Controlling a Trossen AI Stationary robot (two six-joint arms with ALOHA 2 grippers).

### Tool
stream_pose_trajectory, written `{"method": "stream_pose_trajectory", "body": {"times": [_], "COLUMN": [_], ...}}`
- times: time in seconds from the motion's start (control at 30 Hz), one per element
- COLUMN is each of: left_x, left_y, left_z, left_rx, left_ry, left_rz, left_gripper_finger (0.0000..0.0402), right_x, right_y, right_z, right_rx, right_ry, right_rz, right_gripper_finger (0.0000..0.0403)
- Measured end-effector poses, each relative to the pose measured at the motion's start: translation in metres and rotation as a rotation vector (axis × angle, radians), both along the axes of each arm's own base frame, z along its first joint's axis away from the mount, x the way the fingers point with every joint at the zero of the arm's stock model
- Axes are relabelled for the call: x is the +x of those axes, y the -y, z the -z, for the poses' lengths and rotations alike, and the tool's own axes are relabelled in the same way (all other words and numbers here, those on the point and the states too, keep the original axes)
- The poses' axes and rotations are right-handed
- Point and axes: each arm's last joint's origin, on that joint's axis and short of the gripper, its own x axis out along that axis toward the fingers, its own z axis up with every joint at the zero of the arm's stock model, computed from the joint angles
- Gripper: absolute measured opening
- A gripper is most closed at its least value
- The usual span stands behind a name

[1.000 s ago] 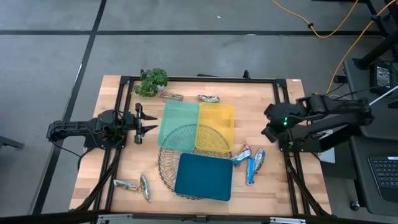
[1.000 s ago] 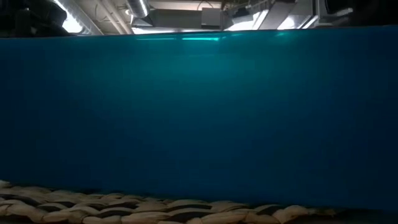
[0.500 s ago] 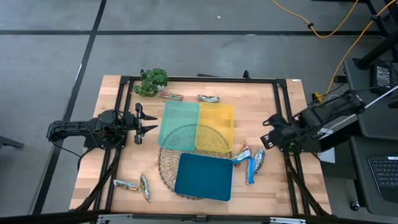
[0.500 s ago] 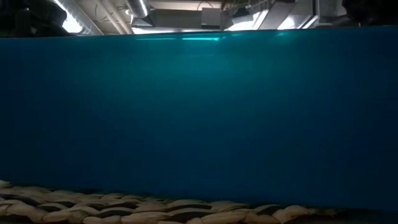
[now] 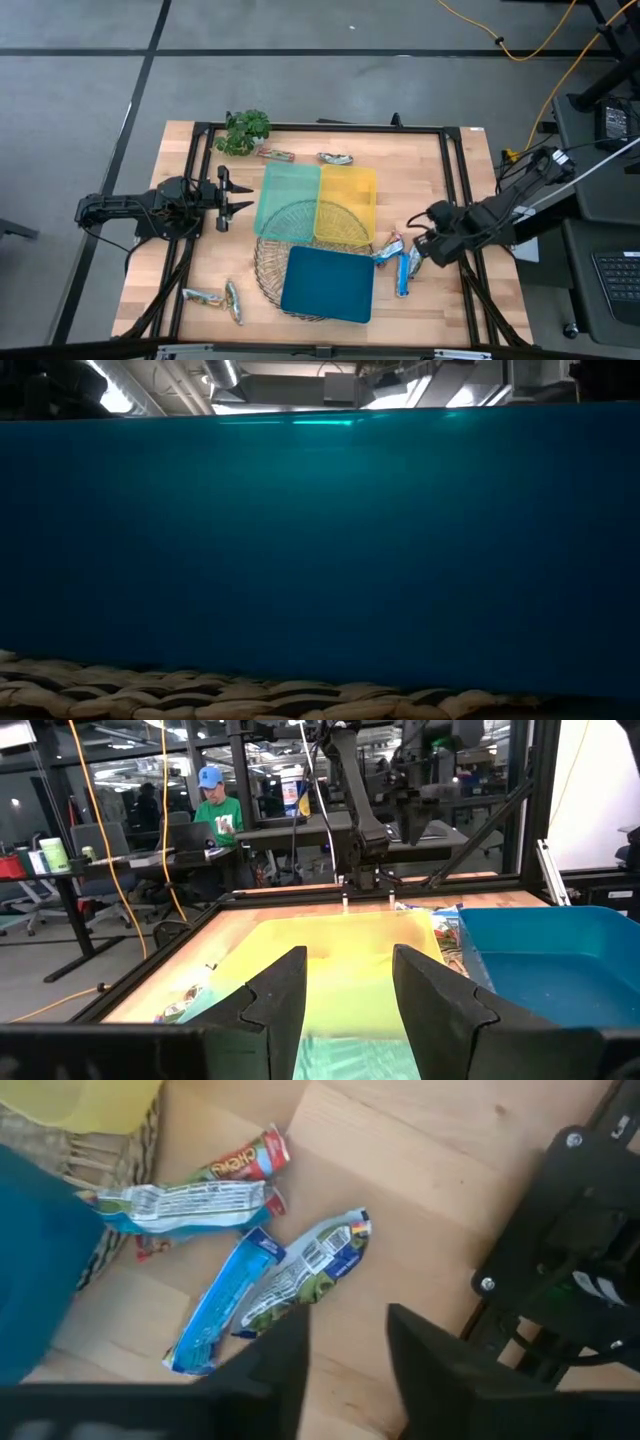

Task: Pick and place Granola Bars by type
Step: Put the blue granola bar into the blue bin

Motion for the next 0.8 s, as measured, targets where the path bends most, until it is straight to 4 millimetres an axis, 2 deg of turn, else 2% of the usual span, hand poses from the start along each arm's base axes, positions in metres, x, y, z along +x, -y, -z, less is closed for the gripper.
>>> {"method": "stream_pose_trajectory", "body": {"times": [0.13,0.27,0.43,0.8], "left_x": [0.000,0.000,0.000,0.000], "left_y": [0.000,0.000,0.000,0.000], "left_z": [0.000,0.000,0.000,0.000], "left_rx": [0.000,0.000,0.000,0.000], "left_ry": [0.000,0.000,0.000,0.000], "left_rz": [0.000,0.000,0.000,0.000], "left_gripper_finger": [0.0143,0.0143,0.0143,0.0143], "right_x": [-0.004,-0.005,-0.004,-0.009], "right_y": [-0.007,-0.014,-0.015,-0.001], "right_z": [0.030,0.067,0.098,0.121], "right_rx": [0.041,0.147,0.231,0.189], "right_ry": [-0.011,0.010,0.083,0.075], "right_rz": [0.054,0.103,0.150,0.196], "right_gripper_finger": [0.0219,0.0252,0.0255,0.0243]}}
